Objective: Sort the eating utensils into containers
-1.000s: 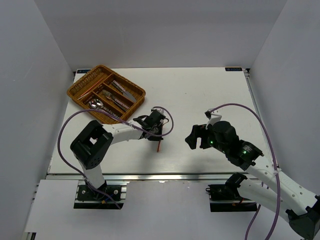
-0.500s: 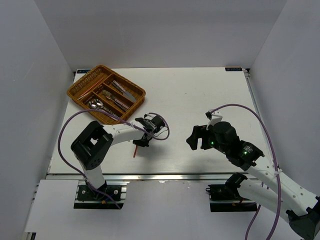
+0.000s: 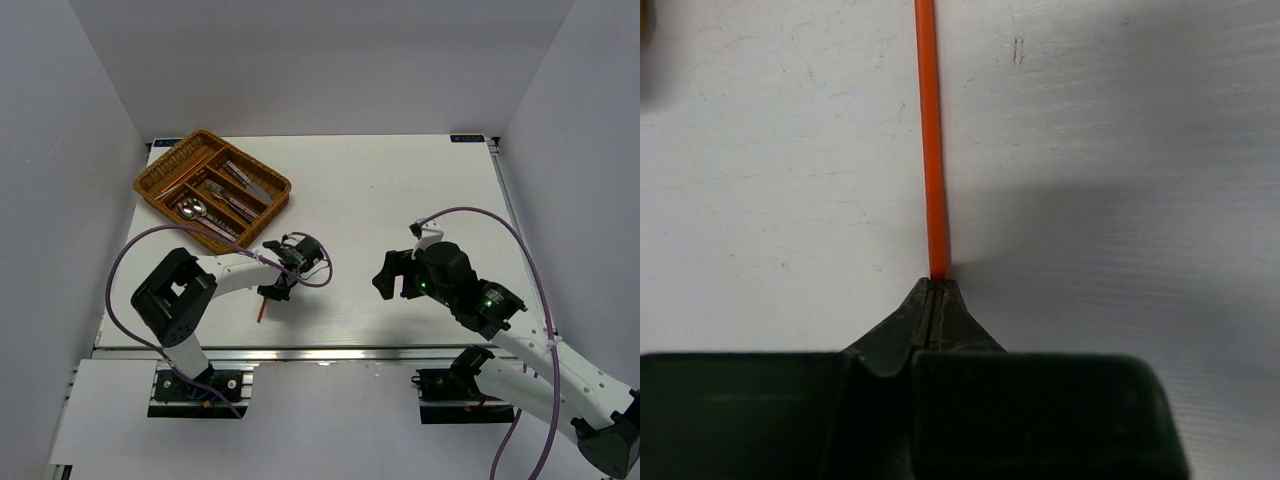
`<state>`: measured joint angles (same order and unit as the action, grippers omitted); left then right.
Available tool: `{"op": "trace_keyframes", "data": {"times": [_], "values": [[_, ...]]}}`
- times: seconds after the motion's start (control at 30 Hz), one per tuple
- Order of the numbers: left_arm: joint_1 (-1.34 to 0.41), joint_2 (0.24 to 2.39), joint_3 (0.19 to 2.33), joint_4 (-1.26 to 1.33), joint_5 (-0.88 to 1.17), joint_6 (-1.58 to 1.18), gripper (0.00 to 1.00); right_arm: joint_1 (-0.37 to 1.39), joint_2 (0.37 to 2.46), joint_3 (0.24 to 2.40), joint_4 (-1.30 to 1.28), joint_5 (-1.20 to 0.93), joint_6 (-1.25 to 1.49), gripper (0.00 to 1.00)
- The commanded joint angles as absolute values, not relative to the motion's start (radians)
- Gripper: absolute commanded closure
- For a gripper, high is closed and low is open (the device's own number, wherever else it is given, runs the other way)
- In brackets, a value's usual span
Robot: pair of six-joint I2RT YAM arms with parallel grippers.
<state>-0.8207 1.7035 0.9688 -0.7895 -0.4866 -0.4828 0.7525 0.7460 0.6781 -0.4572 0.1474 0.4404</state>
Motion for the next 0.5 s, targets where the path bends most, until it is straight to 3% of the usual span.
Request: {"op": "trace_keyframes", "data": {"times": [0.0,0.4,0.43,0.47], "values": [[-0.818,1.634,0.974,-0.779,-0.468,-0.486,1.0,0.747,0.744,0.721,-0.451,0.153,0.43,0.11],[-0.816,1.594,1.008,-0.804,-0.494,-0.471,1.0,0.749,0.749,0.718,-0.453,0.152,0.431,0.11],[-0.816,1.607,1.008,-0.813,-0.498,-0.469,0.98,0.747,0.75,0.716,-0.449,0.149,0.431,0.11],[-0.815,1.614,1.008,-0.816,-0.505,-0.466,0.87,0.747,0.75,0.715,-0.448,0.149,0.431,0.11]]}}
